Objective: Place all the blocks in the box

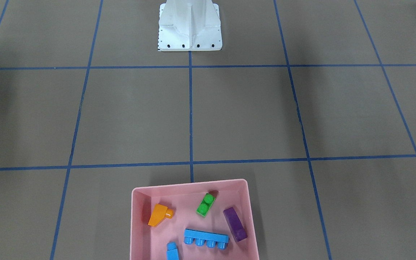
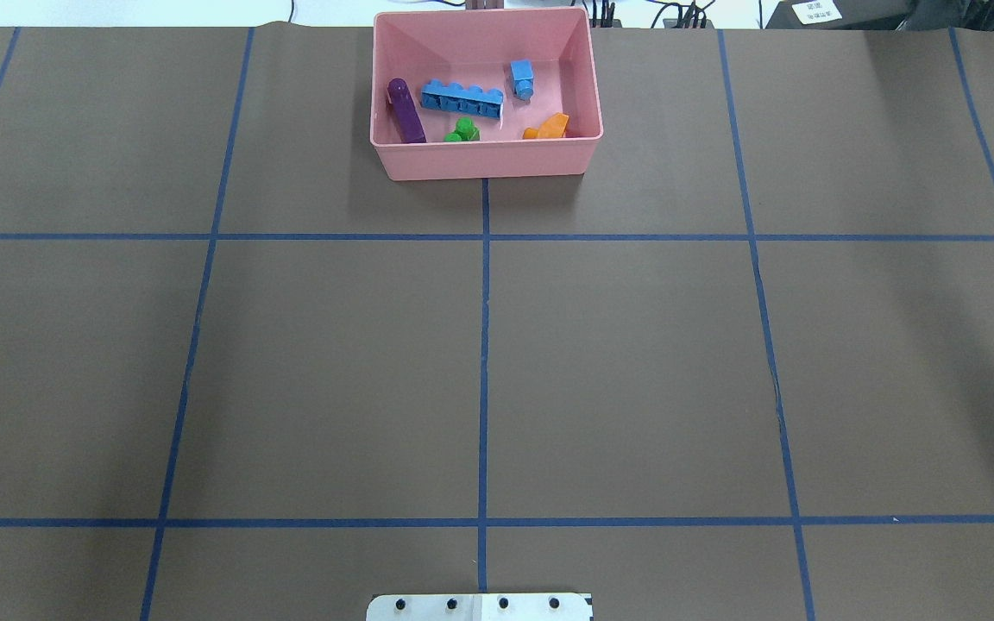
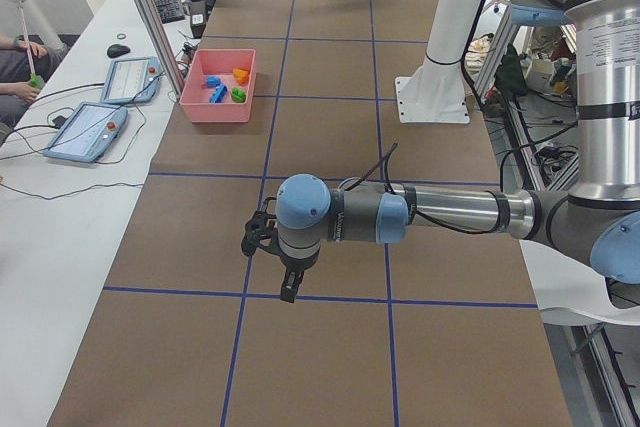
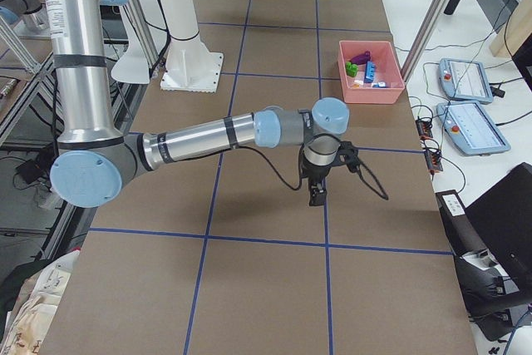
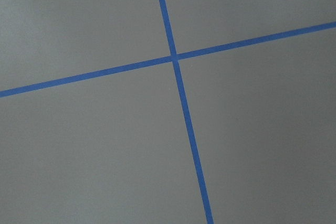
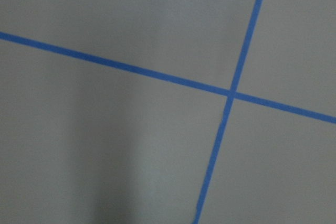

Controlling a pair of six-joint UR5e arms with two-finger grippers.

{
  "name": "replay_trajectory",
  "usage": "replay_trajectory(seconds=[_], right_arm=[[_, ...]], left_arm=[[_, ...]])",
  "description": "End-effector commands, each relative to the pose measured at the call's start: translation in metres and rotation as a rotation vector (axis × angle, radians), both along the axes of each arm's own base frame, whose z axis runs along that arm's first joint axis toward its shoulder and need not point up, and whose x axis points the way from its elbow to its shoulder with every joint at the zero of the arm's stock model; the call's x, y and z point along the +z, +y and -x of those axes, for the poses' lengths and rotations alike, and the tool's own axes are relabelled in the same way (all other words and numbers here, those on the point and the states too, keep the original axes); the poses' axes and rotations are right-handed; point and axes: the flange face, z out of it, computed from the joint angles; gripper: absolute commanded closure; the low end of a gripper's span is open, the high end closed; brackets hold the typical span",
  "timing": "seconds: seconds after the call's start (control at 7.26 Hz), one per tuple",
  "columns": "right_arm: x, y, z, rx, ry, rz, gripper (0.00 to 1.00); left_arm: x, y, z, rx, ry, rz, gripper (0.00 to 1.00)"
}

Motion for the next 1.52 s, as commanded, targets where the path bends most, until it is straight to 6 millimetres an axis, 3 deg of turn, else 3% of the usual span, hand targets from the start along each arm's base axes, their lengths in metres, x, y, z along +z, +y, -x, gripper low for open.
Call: replay_trajectory(seconds=[0.0, 0.14, 0.41, 1.38], right_arm=[[0.061, 0.080, -0.033, 0.025, 0.002, -0.004, 0.00], [0.066, 0.090, -0.038, 0.040, 0.000, 0.001, 0.00], [0.067, 0.090, -0.038, 0.067, -0.002, 0.027, 0.00], [0.063, 0.088, -0.035, 0.073, -0.040, 0.032, 0.00]], left_arm=[[-0.004, 0.003, -0.001, 0.002, 0.003, -0.007, 0.00], [-0.004, 0.006, -0.001, 0.002, 0.003, -0.008, 0.00], [-0.020, 0.020, -0.001, -0.001, 0.001, -0.032, 0.00], [-0.014, 0.029, -0.002, -0.003, 0.003, -0.016, 0.00]])
